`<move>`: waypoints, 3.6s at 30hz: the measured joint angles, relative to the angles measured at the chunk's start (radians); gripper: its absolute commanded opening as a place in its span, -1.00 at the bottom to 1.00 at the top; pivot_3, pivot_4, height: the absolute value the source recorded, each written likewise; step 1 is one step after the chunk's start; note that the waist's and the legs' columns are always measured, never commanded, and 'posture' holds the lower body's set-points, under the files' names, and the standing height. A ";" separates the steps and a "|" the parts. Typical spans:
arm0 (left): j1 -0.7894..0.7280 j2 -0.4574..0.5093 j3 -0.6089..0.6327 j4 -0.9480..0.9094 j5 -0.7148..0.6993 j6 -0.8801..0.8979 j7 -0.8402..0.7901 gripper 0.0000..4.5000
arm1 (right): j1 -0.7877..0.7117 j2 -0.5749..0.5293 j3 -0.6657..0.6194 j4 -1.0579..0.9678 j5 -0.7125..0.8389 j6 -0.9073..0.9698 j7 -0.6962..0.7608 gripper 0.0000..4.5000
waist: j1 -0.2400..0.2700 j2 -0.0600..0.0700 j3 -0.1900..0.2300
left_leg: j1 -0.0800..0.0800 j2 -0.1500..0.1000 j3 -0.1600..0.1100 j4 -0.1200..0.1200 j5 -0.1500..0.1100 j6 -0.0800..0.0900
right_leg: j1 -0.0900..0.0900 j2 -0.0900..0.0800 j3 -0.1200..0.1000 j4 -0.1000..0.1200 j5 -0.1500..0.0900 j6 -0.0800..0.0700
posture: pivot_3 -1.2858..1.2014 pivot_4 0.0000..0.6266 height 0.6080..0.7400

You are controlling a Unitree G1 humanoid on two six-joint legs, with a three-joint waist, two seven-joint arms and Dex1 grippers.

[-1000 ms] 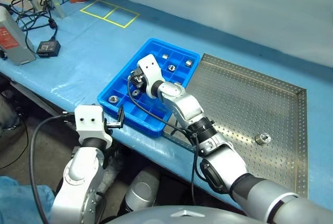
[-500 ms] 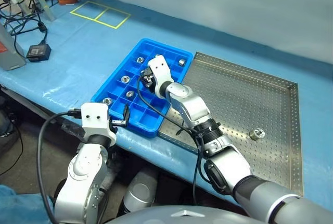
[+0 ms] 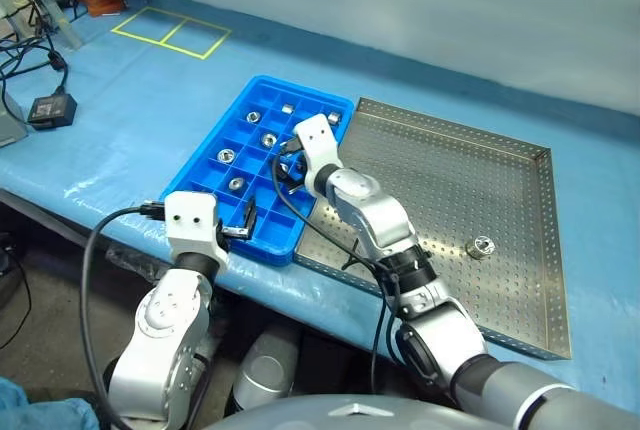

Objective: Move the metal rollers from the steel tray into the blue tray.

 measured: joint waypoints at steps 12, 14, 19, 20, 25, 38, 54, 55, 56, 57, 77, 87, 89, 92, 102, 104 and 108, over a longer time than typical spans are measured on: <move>-0.183 0.079 -0.152 0.183 -0.026 -0.005 -0.145 1.00 | 0.299 -0.083 -0.274 -0.532 -0.030 0.271 -0.222 0.98 | -0.258 0.007 -0.004 | 0.005 -0.001 -0.004 0.002 0.001 0.001 | 0.008 -0.001 0.000 0.000 0.003 -0.005 | 0.06 -0.52 1.00; -0.198 0.082 -0.173 0.192 -0.047 -0.012 -0.177 1.00 | 0.330 -0.073 -0.290 -0.551 -0.041 0.289 -0.255 0.98 | -0.316 0.008 -0.004 | 0.008 -0.001 -0.004 0.000 0.001 0.001 | 0.008 -0.001 0.003 0.001 0.003 -0.005 | 0.04 -0.52 1.00; -0.215 0.117 -0.233 0.206 -0.097 -0.027 -0.283 1.00 | 0.366 -0.032 -0.298 -0.535 -0.042 0.295 -0.286 0.98 | -0.397 0.008 -0.004 | 0.018 0.000 0.000 -0.004 0.001 0.002 | 0.011 0.001 0.011 0.005 -0.001 -0.002 | 0.04 -0.52 1.00; -0.214 0.124 -0.245 0.206 -0.101 -0.027 -0.297 1.00 | 0.367 -0.023 -0.298 -0.526 -0.040 0.295 -0.287 0.98 | -0.402 0.008 -0.004 | 0.020 0.000 0.001 -0.003 0.001 0.002 | 0.011 0.002 0.013 0.006 -0.001 -0.002 | 0.04 -0.52 1.00; -0.207 0.140 -0.252 0.206 -0.115 -0.026 -0.312 1.00 | 0.382 0.013 -0.294 -0.515 -0.024 0.295 -0.286 0.98 | -0.406 0.008 -0.004 | 0.021 0.000 0.004 -0.002 0.002 0.003 | 0.009 0.003 0.020 0.012 -0.001 -0.001 | 0.05 -0.52 1.00; -0.166 0.235 -0.296 0.188 -0.135 -0.023 -0.369 1.00 | 0.404 0.014 -0.282 -0.433 0.005 0.292 -0.277 0.98 | -0.399 0.008 -0.004 | 0.021 0.000 0.009 -0.001 0.003 0.005 | 0.008 -0.002 0.025 0.013 -0.004 -0.002 | 0.07 -0.52 1.00; -0.169 0.226 -0.297 0.186 -0.134 -0.004 -0.345 1.00 | 0.404 0.011 -0.238 -0.390 0.009 0.280 -0.264 0.98 | -0.398 0.008 -0.003 | 0.021 0.001 0.009 -0.002 0.003 0.005 | 0.007 -0.002 0.025 0.013 -0.005 -0.002 | 0.08 -0.52 1.00; -0.170 0.225 -0.297 0.186 -0.135 -0.004 -0.343 1.00 | 0.404 0.011 -0.238 -0.390 0.009 0.277 -0.264 0.98 | -0.398 0.008 -0.003 | 0.021 0.001 0.009 -0.002 0.003 0.005 | 0.007 -0.002 0.025 0.013 -0.005 -0.002 | 0.08 -0.52 1.00; -0.170 0.224 -0.297 0.186 -0.135 -0.003 -0.342 1.00 | 0.404 0.011 -0.238 -0.390 0.009 0.273 -0.264 0.98 | -0.398 0.008 -0.003 | 0.021 0.001 0.009 -0.002 0.003 0.005 | 0.007 -0.002 0.025 0.013 -0.005 -0.002 | 0.08 -0.52 1.00; -0.171 0.223 -0.297 0.186 -0.135 -0.003 -0.341 1.00 | 0.404 0.011 -0.238 -0.390 0.009 0.272 -0.264 0.98 | -0.397 0.007 -0.003 | 0.021 0.001 0.009 -0.002 0.003 0.005 | 0.007 -0.002 0.025 0.013 -0.005 -0.002 | 0.08 -0.52 1.00; -0.178 0.208 -0.289 0.184 -0.135 0.015 -0.313 1.00 | 0.374 -0.001 -0.220 -0.389 0.014 0.262 -0.237 0.98 | -0.397 0.006 -0.002 | 0.021 0.001 0.009 -0.002 0.003 0.005 | 0.007 -0.002 0.025 0.013 -0.005 -0.002 | 0.11 -0.52 1.00; -0.151 0.196 -0.265 0.141 -0.135 0.019 -0.270 1.00 | 0.232 0.010 -0.069 -0.330 0.030 0.217 -0.150 0.98 | -0.382 0.005 -0.001 | 0.020 0.000 0.008 -0.005 0.003 0.005 | 0.007 -0.002 0.024 0.012 -0.003 0.002 | 0.18 -0.52 1.00; -0.136 0.196 -0.264 0.139 -0.135 0.021 -0.260 1.00 | 0.227 0.008 -0.050 -0.291 0.027 0.205 -0.144 0.98 | -0.371 0.004 -0.001 | 0.020 0.000 0.008 -0.005 0.003 0.006 | 0.007 -0.003 0.024 0.012 -0.003 0.002 | 0.19 -0.52 1.00; -0.115 0.199 -0.252 0.127 -0.134 0.023 -0.250 1.00 | 0.223 0.007 -0.027 -0.227 0.022 0.185 -0.136 0.98 | -0.358 0.003 0.000 | 0.020 0.000 0.008 -0.005 0.003 0.006 | 0.007 -0.003 0.023 0.012 -0.005 -0.002 | 0.20 -0.52 1.00; -0.075 0.219 -0.241 0.101 -0.136 0.023 -0.253 1.00 | 0.248 -0.056 -0.030 -0.168 -0.013 0.138 -0.134 0.57 | -0.340 0.002 0.001 | 0.020 0.000 0.008 -0.004 0.003 0.006 | 0.007 -0.003 0.023 0.011 -0.006 -0.002 | 0.20 -0.52 1.00; -0.075 0.218 -0.241 0.101 -0.136 0.023 -0.253 1.00 | 0.260 -0.064 -0.038 -0.169 -0.013 0.138 -0.132 0.28 | -0.340 0.002 0.001 | 0.020 0.000 0.008 -0.005 0.003 0.006 | 0.007 -0.003 0.023 0.011 -0.006 -0.002 | 0.20 -0.52 1.00; -0.083 0.217 -0.245 0.101 -0.136 0.023 -0.254 1.00 | 0.274 -0.062 -0.036 -0.173 -0.013 0.139 -0.130 -0.23 | -0.342 0.002 0.001 | 0.020 0.001 0.007 -0.005 0.003 0.006 | 0.007 -0.002 0.023 0.011 -0.006 -0.002 | 0.19 -0.52 1.00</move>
